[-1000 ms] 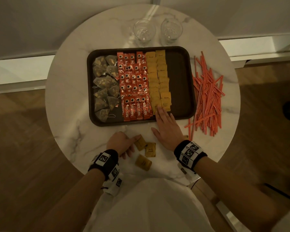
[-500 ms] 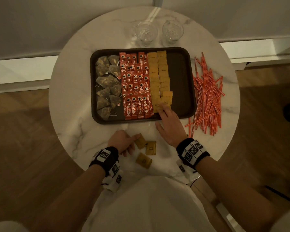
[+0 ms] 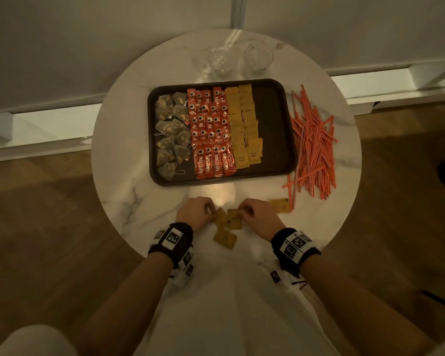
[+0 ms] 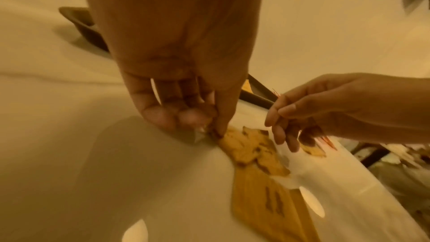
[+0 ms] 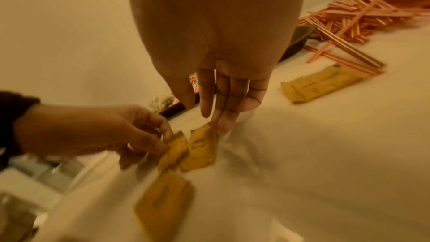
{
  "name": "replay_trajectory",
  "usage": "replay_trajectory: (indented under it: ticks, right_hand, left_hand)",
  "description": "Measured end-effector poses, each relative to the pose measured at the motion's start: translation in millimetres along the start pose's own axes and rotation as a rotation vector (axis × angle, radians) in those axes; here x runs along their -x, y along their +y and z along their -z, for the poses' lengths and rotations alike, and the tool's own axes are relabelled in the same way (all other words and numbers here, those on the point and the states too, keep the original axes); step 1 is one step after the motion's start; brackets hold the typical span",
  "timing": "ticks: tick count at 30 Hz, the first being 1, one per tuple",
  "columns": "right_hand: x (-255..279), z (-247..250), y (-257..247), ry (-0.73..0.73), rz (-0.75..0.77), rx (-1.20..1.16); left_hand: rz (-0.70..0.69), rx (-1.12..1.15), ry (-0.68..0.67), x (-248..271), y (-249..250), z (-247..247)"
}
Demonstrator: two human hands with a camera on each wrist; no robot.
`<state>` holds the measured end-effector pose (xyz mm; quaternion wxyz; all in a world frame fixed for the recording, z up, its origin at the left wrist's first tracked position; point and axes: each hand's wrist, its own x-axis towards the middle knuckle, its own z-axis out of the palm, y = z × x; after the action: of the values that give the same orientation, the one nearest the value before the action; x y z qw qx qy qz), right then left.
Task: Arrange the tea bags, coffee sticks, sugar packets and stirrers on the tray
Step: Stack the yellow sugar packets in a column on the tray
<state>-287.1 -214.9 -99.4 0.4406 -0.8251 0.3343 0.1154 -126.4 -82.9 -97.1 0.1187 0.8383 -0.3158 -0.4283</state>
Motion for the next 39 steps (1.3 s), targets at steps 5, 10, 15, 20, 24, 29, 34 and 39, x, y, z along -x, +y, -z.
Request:
replay_trajectory:
  ticks: [5, 10, 15, 20, 24, 29, 34, 39]
  right_hand:
    - [5, -1, -9, 0.035, -0.079, -0.199]
    - [9, -1, -23, -0.088, -0.087, -0.508]
    - [16, 5, -34, -0.119, -0.054, -0.596]
    - [23, 10, -37, -0.062, -0.098, -0.707]
    - [27, 12, -36, -0.029, -0.108, -0.783]
    - [31, 10, -35, -0.049, -0.091, -0.750]
    - [32, 9, -28, 0.046, -0.098, -0.695]
    - [32, 13, -20, 0.089, -0.127, -0.664]
  left_hand:
    - [-0.049, 0.286, -0.079, 18, 5, 9]
    - [-0.187, 0.390, -0.113, 37, 13, 26]
    - [-0.257, 0.439, 0.024, 44, 15, 32]
    - [-0.229, 0.656, 0.076, 41, 17, 27]
    - [-0.207, 0.758, 0.146, 38, 18, 23]
    - [-0.238, 0.679, 0.134, 36, 19, 20]
    - [-0.220, 0.651, 0.133, 35, 22, 12]
    - [-0.208, 0.655, 0.089, 32, 33, 10]
